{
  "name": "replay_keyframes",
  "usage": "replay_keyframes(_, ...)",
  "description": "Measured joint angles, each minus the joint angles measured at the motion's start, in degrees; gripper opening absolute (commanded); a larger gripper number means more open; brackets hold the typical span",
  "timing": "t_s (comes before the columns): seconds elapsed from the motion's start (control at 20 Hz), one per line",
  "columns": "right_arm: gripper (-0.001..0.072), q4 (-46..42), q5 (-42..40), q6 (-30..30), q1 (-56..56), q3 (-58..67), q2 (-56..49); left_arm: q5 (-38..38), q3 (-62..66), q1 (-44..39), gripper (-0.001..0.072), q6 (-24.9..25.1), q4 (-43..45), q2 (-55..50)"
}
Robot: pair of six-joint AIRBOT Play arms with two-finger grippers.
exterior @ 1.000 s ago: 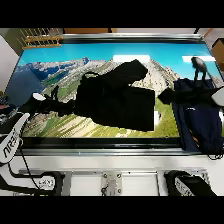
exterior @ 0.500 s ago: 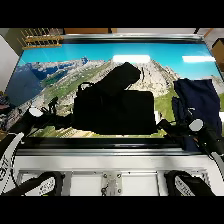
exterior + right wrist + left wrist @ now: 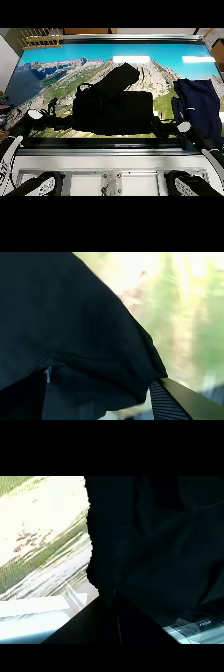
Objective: Fold the clothes and pants, and hang the long-sleeved shirts on hangers.
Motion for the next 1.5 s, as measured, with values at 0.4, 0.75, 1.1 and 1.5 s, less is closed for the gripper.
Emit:
replay_keyframes(0.4, 0.0013, -0.02, -3.91, -5.35, 2.05, -0.35, -0.90, -0.26, -0.04, -0.02, 0.0019, 0.00, -0.15, 0.02)
replay_keyframes(0.75, 0.0013, -11.39, 8.24, -11.74, -3.19, 14.56, 4.79, -4.17, 8.76, 1.27, 0.0019, -0.66, -1.09, 4.63)
replay_keyframes(1.1, 0.0013, -20.15, 22.56, -19.12, -6.32, 59.69, 8.85, -8.57, 32.89, -2.40, 0.0019, -6.03, -1.66, 23.06)
replay_keyframes(1.5, 0.0012, -21.59, 24.44, -21.18, -6.62, 88.30, 11.65, -7.48, 44.44, -11.56, 0.0018, -17.31, -1.51, 41.88)
